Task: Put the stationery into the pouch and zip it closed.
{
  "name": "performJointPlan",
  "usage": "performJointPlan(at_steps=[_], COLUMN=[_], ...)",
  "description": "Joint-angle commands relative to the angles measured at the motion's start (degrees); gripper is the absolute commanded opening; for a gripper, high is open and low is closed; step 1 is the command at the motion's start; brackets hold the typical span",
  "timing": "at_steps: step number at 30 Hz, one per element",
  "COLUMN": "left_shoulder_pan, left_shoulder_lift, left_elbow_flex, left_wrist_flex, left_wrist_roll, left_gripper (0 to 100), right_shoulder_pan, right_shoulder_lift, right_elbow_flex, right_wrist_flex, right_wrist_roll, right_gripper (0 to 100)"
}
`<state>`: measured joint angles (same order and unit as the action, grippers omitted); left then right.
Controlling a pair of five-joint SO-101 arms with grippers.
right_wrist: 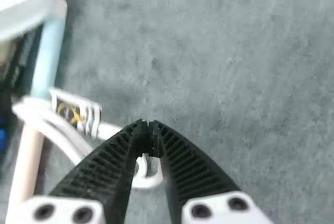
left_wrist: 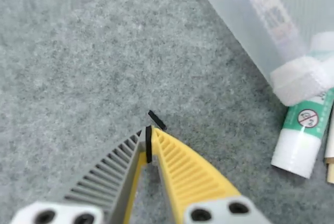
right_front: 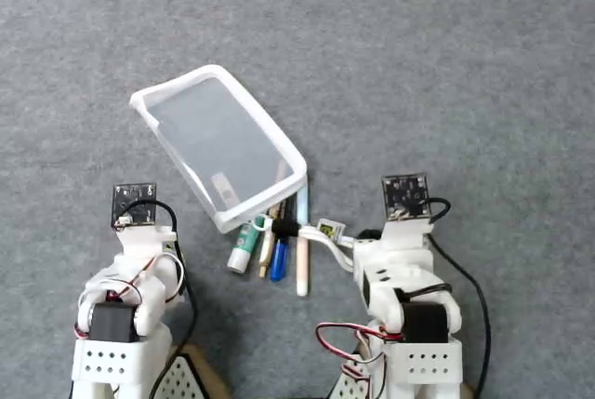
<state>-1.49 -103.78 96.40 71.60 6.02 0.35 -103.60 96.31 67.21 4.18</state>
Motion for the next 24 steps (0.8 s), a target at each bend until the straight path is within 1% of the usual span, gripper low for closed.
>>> performJointPlan(at_steps=[1,5,11,14,16,18,20,24], left_shoulder_pan=[0.6,0.3,-7.3,-7.9,-8.0,-8.0,-8.0,-8.0], left_shoulder_lift=[-0.3,-0.3,-0.4,-0.4,-0.3,-0.3,-0.3,-0.2], left_elbow_flex=[0.9,0.9,0.8,0.7,0.7,0.6,-1.0,-5.3], left_wrist_flex=[-1.6,-1.6,-1.5,-1.9,-1.8,-1.3,0.4,3.0], left_wrist_roll=[0.3,0.3,0.4,0.4,0.4,0.4,0.8,0.8], left_gripper=[3,3,3,3,3,3,3,3], right_shoulder_pan=[-0.5,-0.7,-0.8,-1.2,-4.8,-11.3,-17.1,-22.9], right_shoulder_lift=[-2.4,-2.4,-2.4,-2.3,-2.0,-1.9,-1.9,-1.9], right_elbow_flex=[0.3,0.3,0.2,-0.5,-1.0,-2.3,-2.8,-1.2], right_wrist_flex=[-2.7,-2.5,-2.5,-2.3,-0.6,1.8,1.8,1.0], right_wrist_roll=[-0.7,-0.7,-0.4,-0.3,0.8,2.6,2.5,2.8], right_gripper=[1.5,1.5,1.5,1.4,1.3,1.3,1.3,1.3])
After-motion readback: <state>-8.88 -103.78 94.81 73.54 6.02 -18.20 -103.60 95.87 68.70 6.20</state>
